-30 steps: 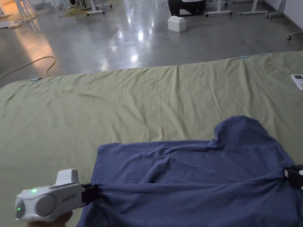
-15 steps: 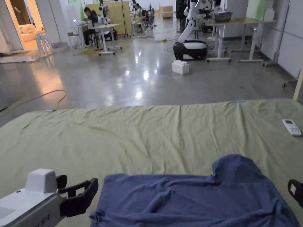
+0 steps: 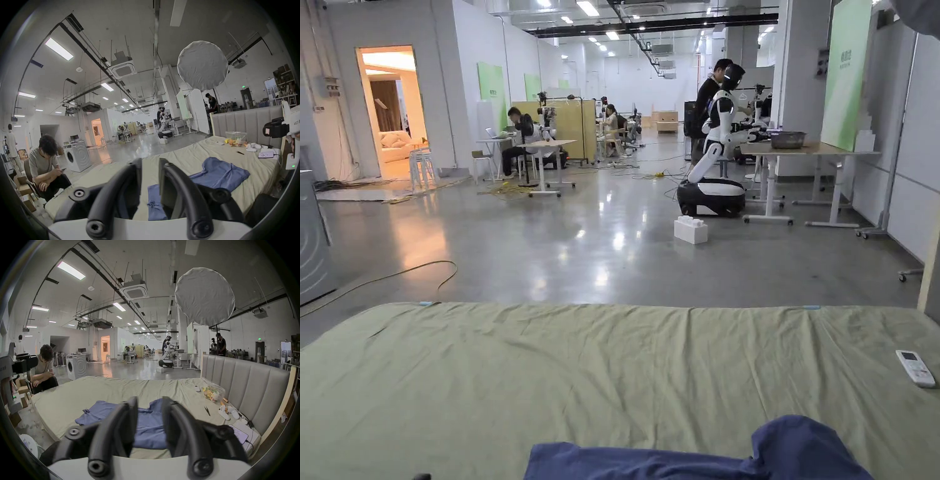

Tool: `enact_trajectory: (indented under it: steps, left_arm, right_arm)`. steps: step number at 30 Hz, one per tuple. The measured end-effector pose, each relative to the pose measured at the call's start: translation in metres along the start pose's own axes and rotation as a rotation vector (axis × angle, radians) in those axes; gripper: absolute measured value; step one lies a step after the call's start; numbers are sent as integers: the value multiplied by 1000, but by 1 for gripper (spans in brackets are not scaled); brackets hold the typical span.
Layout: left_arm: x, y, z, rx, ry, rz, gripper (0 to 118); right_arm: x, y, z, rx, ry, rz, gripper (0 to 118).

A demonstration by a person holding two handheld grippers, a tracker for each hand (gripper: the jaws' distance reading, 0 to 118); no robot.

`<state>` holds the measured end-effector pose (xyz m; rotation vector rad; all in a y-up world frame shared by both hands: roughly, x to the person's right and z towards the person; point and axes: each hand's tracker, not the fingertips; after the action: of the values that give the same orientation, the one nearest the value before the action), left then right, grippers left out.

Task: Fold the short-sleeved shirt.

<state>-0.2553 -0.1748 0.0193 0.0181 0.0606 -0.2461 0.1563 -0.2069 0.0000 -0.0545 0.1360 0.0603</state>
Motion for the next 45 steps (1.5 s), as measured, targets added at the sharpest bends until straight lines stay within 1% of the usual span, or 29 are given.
enact_trajectory:
  steps: [1, 2, 3, 4, 6, 7, 8, 9, 13, 15, 17, 20, 21, 25, 27, 28, 29, 30, 31, 32, 33, 35, 36, 38, 39, 41, 43, 44, 45]
  left_arm:
    - [0, 0, 4, -14, -17, 17, 11]
    - [0, -1, 6, -27, -36, 44, 5]
    - [-1, -4, 13, -16, -55, 73, 4]
    - [-1, -5, 17, -23, -86, 93, 0]
    - [2, -4, 23, -62, -51, 84, 0]
    - [2, -4, 25, -69, -65, 80, 0]
    - [3, -5, 26, -72, -62, 71, 0]
    - [4, -5, 27, -74, -42, 64, 0]
    - [0, -2, 24, -80, -58, 124, 0]
    - [-2, -2, 23, -76, -55, 145, 0]
    - [-3, -3, 19, -91, -51, 144, 0]
    - [-6, -8, 15, -110, -41, 146, 0]
    - [-7, -10, 13, -113, -39, 160, 0]
    - [-15, -25, -10, -175, -64, 233, 0]
    - [-21, -40, -31, -238, -116, 290, 0]
    - [-23, -46, -43, -290, -140, 307, 2]
    - [-24, -53, -56, -325, -138, 306, 9]
    - [-23, -63, -69, -368, -147, 300, 20]
    - [-23, -74, -84, -401, -170, 295, 46]
    - [-24, -85, -98, -438, -198, 308, 68]
    - [-23, -100, -114, -456, -198, 321, 80]
    - [-24, -132, -143, -495, -229, 376, 82]
    - [-26, -150, -162, -552, -225, 401, 82]
    - [-26, -184, -192, -652, -169, 438, 82]
    - [-27, -201, -206, -686, -169, 454, 81]
    - [-24, -236, -232, -768, -143, 446, 72]
    - [-20, -271, -249, -788, -115, 382, 58]
    - [-17, -279, -257, -807, -87, 356, 57]
    - [-13, -281, -262, -862, -55, 374, 57]
  right_arm:
    - [-2, -1, 3, 8, -15, 4, 15]
    - [-5, -2, 6, 23, -21, 4, 10]
    - [-7, -2, 8, 23, -17, -3, 6]
    - [-9, -1, 9, 21, -18, -5, 0]
    - [-9, 0, 11, 21, -16, -1, 0]
    - [-11, 0, 12, 19, -21, -4, 0]
    - [-13, 4, 13, 64, -42, 34, 0]
    - [-9, 3, 10, 23, -24, -5, 0]
    - [-6, 2, 8, 15, -14, -35, 0]
    - [-7, 3, 9, 28, -16, -22, 0]
    - [-4, 1, 8, 10, -9, -51, 0]
    - [-4, -1, 7, 4, -14, -45, 0]
    - [-4, -1, 6, 12, -12, -23, 0]
    - [-1, -9, 0, -28, -6, -62, 0]
    - [-1, -13, -4, -39, 2, -63, 0]
    - [-1, -15, -5, -43, 2, -61, 0]
    - [-1, -17, -7, -56, 6, -57, 0]
    - [-1, -20, -8, -75, 9, -55, 0]
    - [0, -23, -10, -84, 7, -54, 0]
    - [1, -26, -12, -100, 8, -57, 0]
    - [1, -29, -15, -122, 8, -63, 0]
    - [3, -38, -19, -181, -5, -93, 0]
    - [5, -40, -22, -182, -10, -82, 0]
    - [7, -46, -27, -223, -13, -87, 0]
    - [9, -48, -29, -234, -14, -87, 0]
    - [12, -53, -34, -261, -23, -84, 0]
    - [15, -59, -39, -283, -41, -79, 0]
    - [17, -61, -41, -296, -48, -83, 0]
    - [18, -64, -43, -317, -55, -92, 0]
